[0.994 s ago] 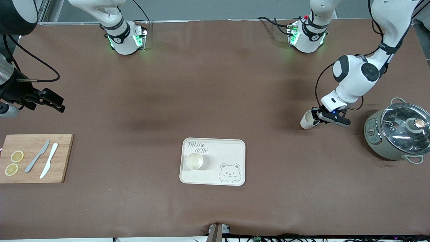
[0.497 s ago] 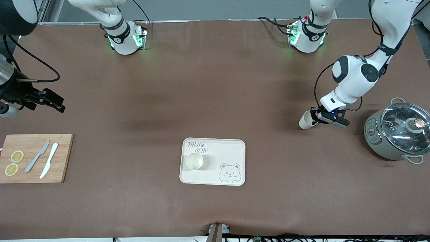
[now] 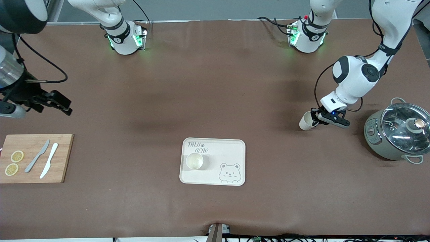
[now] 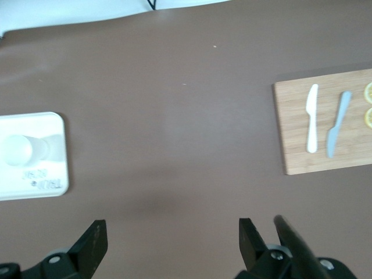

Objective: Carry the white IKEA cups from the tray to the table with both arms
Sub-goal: 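Move the right gripper toward the other cup while the left gripper holds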

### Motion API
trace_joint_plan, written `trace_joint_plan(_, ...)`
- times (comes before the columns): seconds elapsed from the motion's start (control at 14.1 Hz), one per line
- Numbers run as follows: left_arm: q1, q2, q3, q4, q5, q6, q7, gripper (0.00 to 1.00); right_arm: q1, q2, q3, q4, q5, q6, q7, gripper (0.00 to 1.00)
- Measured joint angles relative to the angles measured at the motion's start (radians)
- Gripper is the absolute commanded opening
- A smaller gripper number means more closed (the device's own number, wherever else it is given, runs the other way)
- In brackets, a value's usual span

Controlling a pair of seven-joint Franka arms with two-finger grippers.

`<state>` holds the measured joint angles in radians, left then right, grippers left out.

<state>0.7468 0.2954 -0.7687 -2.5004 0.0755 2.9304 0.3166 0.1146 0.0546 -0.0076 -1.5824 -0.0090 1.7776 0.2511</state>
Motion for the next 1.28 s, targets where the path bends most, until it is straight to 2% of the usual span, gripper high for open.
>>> trace_joint_plan(0.28,0.000,0.015,0.000,0.012,0.000,0.006,0.002,0.00,0.142,0.075,0.005,-0.002,0.001,0.126,0.260,1.00)
trace_joint_plan(0.5,0.000,0.040,0.000,0.022,0.000,0.017,0.017,0.00,0.216,0.163,0.005,0.008,-0.007,0.164,0.399,1.00)
trace_joint_plan(0.92,0.001,0.075,0.008,0.039,0.020,0.028,0.041,0.00,0.300,0.323,0.003,0.046,-0.052,0.301,0.560,1.00)
trace_joint_plan(1.28,0.003,0.076,0.051,0.052,0.085,0.028,0.041,0.00,0.335,0.417,0.003,0.092,-0.090,0.336,0.693,1.00)
